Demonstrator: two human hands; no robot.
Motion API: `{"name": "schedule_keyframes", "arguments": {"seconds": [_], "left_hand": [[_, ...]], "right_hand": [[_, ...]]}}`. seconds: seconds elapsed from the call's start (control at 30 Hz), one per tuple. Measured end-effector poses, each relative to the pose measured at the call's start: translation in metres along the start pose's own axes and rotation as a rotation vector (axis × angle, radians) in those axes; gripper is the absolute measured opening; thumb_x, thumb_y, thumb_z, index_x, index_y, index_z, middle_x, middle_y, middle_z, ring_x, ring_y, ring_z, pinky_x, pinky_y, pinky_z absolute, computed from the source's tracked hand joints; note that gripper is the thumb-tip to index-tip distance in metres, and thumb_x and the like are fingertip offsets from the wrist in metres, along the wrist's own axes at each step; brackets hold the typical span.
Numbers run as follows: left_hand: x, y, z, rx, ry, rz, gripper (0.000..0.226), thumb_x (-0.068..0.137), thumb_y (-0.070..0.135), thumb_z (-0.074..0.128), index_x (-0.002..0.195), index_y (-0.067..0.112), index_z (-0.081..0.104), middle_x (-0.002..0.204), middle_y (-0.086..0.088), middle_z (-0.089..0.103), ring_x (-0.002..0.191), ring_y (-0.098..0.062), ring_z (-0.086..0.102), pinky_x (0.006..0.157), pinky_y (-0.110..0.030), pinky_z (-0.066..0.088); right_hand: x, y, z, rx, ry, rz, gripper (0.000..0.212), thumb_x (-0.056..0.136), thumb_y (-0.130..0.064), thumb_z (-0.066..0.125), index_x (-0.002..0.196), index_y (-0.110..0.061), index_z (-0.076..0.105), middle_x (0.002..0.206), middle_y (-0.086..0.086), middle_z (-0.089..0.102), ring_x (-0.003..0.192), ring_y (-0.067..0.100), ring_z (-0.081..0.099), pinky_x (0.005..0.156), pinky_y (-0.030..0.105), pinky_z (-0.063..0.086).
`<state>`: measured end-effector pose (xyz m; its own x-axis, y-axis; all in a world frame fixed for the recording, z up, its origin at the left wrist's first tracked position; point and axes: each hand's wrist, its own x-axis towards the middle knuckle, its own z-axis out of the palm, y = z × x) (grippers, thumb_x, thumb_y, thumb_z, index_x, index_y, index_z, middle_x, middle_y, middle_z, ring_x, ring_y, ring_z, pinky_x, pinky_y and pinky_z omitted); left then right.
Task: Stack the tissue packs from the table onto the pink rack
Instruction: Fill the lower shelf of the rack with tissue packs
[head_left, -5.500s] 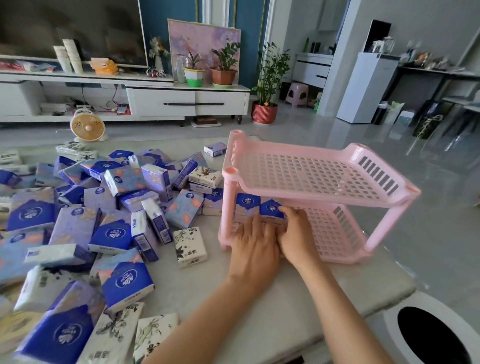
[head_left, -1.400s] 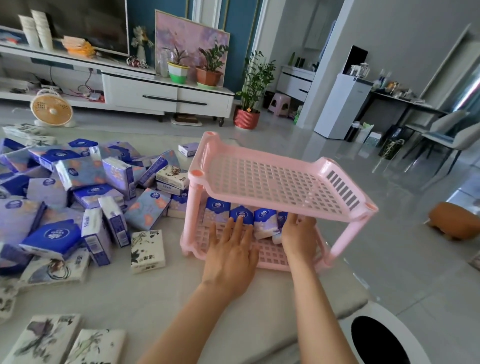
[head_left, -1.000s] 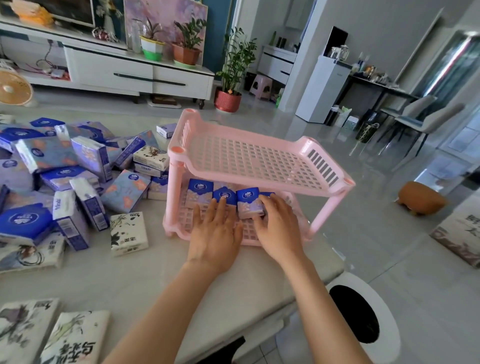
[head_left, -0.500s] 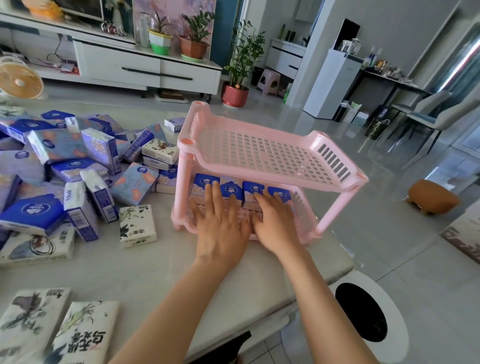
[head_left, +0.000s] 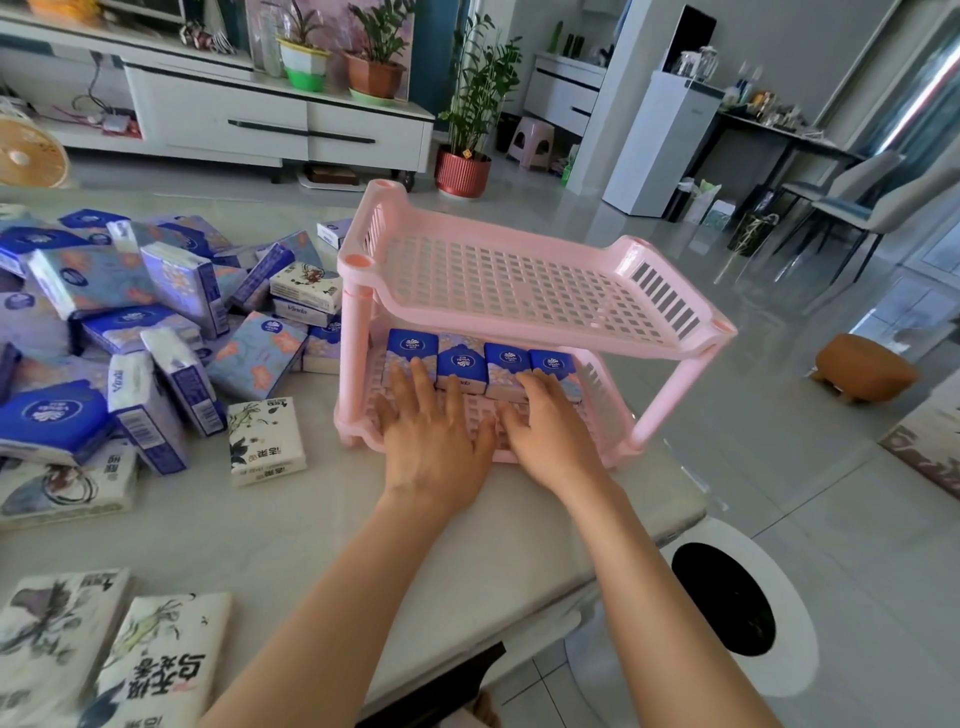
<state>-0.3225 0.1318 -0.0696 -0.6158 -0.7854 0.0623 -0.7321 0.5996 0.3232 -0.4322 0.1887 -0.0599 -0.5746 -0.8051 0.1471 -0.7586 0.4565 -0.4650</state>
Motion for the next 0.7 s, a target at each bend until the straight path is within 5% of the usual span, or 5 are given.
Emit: {"name": "schedule_keyframes", "arguments": {"seconds": [0.2, 0.37, 0.7], "left_hand": [[0.0, -0.001, -0.001, 0.014, -0.02, 0.001, 0.063, 0.097, 0.047, 0.023, 0.149, 0.015, 0.008, 0.155, -0.018, -0.011, 0.142, -0.037, -0.012, 0.116, -0.05, 0.003], [0.0, -0.001, 0.0, -0.022, 0.002, 0.005, 0.061, 0.097, 0.046, 0.026, 0.148, 0.016, 0.013, 0.155, -0.016, -0.009, 0.142, -0.035, -0.012, 0.114, -0.049, 0.002], [0.003, -0.003, -0.004, -0.049, -0.049, 0.0, 0.063, 0.096, 0.049, 0.026, 0.149, 0.019, 0.01, 0.155, -0.014, -0.013, 0.142, -0.033, -0.016, 0.115, -0.048, -0.004]], "right_hand": [[-0.001, 0.006, -0.002, 0.125, 0.1, -0.033, 0.038, 0.088, -0.006, 0.052, 0.126, -0.005, 0.051, 0.131, 0.009, 0.051, 0.123, 0.023, 0.045, 0.099, 0.022, 0.031], [-0.003, 0.007, 0.006, -0.106, 0.244, -0.041, 0.028, 0.084, -0.007, 0.052, 0.109, -0.005, 0.065, 0.109, 0.017, 0.057, 0.109, 0.033, 0.05, 0.096, 0.038, 0.039], [0.004, 0.011, 0.006, -0.04, 0.063, -0.015, 0.037, 0.088, -0.015, 0.052, 0.125, -0.01, 0.054, 0.125, 0.011, 0.052, 0.119, 0.026, 0.045, 0.1, 0.034, 0.036]]}}
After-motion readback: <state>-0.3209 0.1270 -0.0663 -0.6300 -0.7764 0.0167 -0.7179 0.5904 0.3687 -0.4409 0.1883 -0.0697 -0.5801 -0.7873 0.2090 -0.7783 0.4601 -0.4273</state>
